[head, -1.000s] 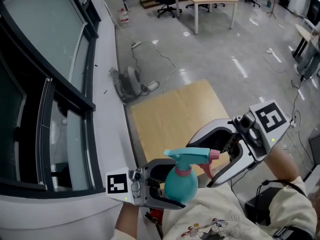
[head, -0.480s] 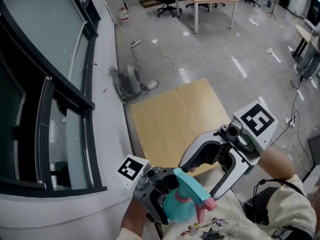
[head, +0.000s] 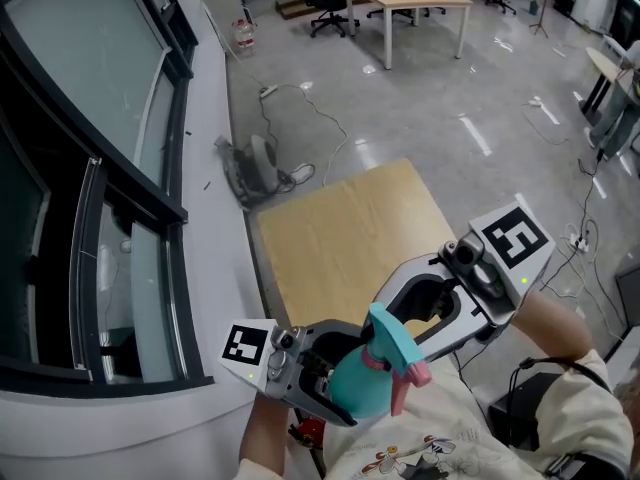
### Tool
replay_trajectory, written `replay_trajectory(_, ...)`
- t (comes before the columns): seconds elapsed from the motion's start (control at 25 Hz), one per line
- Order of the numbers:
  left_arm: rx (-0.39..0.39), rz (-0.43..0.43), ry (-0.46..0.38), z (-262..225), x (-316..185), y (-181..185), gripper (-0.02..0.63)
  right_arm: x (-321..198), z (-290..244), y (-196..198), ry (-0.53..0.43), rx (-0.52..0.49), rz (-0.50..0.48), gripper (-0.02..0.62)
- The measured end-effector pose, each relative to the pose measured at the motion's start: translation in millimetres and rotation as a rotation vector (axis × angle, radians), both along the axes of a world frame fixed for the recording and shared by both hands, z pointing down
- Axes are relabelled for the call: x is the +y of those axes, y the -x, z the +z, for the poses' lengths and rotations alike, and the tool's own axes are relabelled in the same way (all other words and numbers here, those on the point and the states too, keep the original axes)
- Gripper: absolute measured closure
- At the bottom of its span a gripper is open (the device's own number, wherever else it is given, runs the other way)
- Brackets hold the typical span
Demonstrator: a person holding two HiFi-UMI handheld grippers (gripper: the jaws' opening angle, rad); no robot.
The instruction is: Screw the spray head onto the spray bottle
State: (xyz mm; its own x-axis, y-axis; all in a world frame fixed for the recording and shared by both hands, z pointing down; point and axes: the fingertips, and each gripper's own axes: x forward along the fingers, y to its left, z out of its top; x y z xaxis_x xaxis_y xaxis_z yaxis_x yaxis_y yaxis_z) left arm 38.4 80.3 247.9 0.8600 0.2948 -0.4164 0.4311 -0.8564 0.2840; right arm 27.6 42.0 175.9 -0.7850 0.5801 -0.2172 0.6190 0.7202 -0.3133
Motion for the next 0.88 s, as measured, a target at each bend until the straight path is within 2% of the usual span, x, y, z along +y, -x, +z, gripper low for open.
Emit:
replay_trajectory(0.12, -0.18, -0.268, -0.089, 10, -17, -6, 0.198, -14, 8, 2, -0.006, 0.043, 0.094, 0.466)
replay_trajectory(0.32, -0.472, -0.838, -0.285, 20, -60, -8, 0.196, -42, 10, 5, -0.05, 0.08, 0.265, 0.466)
replay_trajectory(0.44, -0.791, -1.23, -0.443, 42, -88, 15, 0.196, -66, 15, 12, -0.115, 0.115, 0.422, 0.466)
replay_trajectory(0.48, -0.867, -1.374, -0.487, 44, -97, 23, 0.196, -73, 17, 16, -0.127, 0.129, 0.478, 0.466)
replay_trajectory(0.52, -0.913, -1.512, -0.52, 43, -105, 30, 0.196, -79, 19, 20, -0.132, 0.143, 0.529, 0.466)
replay_trajectory(0.6, -0.922, -1.713, -0.547, 38, -116, 36, 0.196, -88, 24, 27, -0.125, 0.163, 0.61, 0.466)
replay_trajectory(0.64, -0.898, -1.757, -0.537, 36, -119, 35, 0.196, -90, 25, 29, -0.118, 0.172, 0.64, 0.466)
replay_trajectory(0.68, -0.863, -1.765, -0.513, 34, -120, 34, 0.196, -91, 27, 31, -0.111, 0.181, 0.659, 0.466)
replay_trajectory(0.76, -0.789, -1.725, -0.456, 33, -120, 30, 0.196, -90, 30, 33, -0.108, 0.202, 0.653, 0.465)
replay_trajectory(0.88, -0.714, -1.646, -0.419, 31, -119, 26, 0.196, -81, 35, 31, -0.131, 0.223, 0.575, 0.365)
